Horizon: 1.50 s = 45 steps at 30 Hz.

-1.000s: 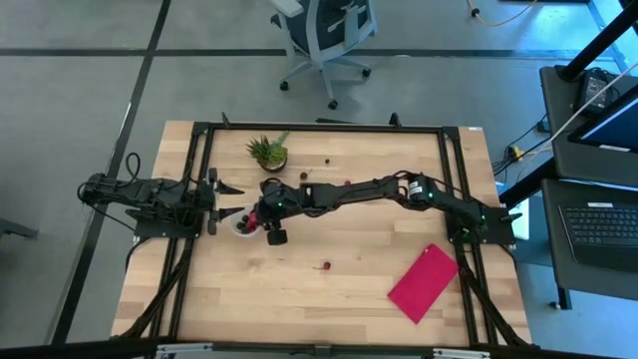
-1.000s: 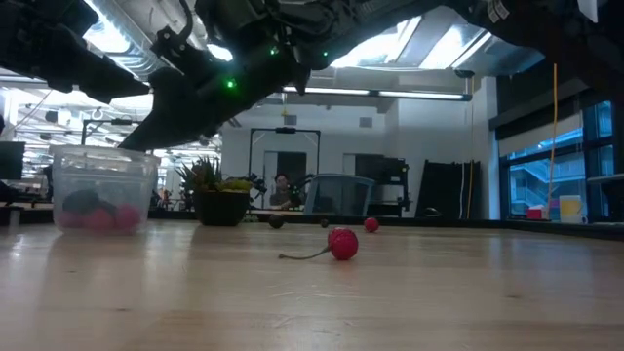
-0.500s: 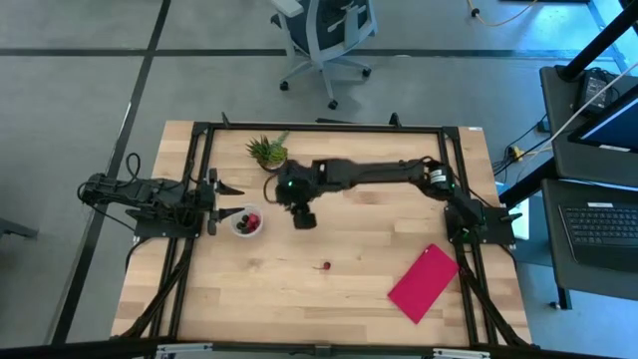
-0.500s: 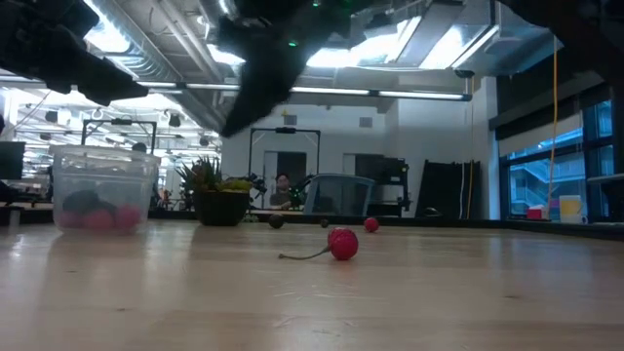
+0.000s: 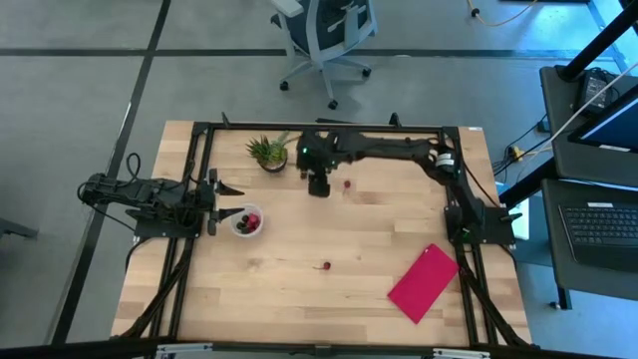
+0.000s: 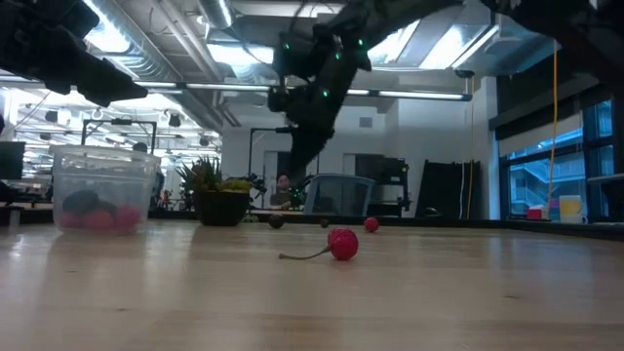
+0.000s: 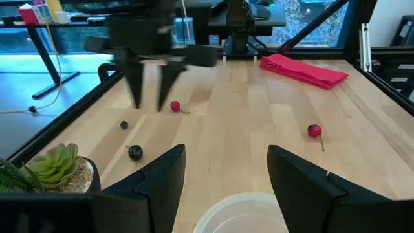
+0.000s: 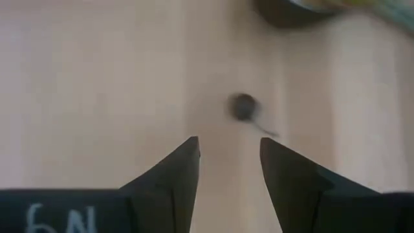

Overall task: Pick and placing Produce into tupperware
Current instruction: Put the blueberry into the transparent container

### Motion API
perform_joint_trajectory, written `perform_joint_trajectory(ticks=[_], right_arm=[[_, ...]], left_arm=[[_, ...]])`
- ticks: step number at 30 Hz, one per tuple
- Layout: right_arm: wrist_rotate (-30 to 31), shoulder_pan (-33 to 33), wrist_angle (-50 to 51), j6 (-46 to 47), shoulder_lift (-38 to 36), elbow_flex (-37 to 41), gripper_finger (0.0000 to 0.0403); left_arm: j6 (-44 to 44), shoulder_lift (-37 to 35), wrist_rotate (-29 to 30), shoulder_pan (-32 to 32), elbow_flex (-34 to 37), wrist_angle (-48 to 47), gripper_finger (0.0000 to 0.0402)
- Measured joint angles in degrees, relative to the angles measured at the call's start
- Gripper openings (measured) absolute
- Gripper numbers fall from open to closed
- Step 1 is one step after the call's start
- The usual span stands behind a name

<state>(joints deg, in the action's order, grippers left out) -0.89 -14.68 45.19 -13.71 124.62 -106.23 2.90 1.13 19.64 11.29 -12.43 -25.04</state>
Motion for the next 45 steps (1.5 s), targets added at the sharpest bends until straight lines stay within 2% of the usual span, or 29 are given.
perform_joint_trajectory(ticks=[5, 9, 15, 21, 28, 31, 39, 45], right_arm=[[-0.25, -6.02, -0.75, 5.13, 0.00, 0.23, 0.0165], [0.16, -9.65, 0.02, 5.30, 0.00, 0.23, 0.0165], [-0.37, -11.98, 1.77, 0.94, 0.00, 0.43, 0.0165], [-0.23, -12.57, 1.87, -10.03, 0.00, 2.83, 0.0165], [-0.25, -12.61, -0.34, -12.03, 0.00, 6.07, 0.0169], [-0.23, -12.61, -0.52, -12.07, 0.04, 7.39, 0.0188], [-0.23, -12.59, -4.64, -12.12, 0.02, 8.14, 0.0273], [-0.20, -12.59, -5.42, -15.08, 0.03, 8.16, 0.0288]], left_arm=[[0.04, 0.00, 0.00, 0.00, 0.00, -0.20, 0.0212], [0.09, 0.00, 0.00, 0.00, 0.00, -0.22, 0.0212], [0.11, -0.01, 0.00, 0.00, 0.00, -0.24, 0.0212], [0.13, 0.00, 0.00, 0.00, 0.00, -0.26, 0.0212], [0.12, 0.00, 0.00, 0.00, 0.00, -0.26, 0.0212], [0.13, -0.02, 0.00, 0.00, 0.00, -0.26, 0.0212], [0.13, -0.01, 0.00, 0.00, 0.00, -0.28, 0.0212], [0.13, 0.00, 0.00, 0.00, 0.00, -0.28, 0.0212]])
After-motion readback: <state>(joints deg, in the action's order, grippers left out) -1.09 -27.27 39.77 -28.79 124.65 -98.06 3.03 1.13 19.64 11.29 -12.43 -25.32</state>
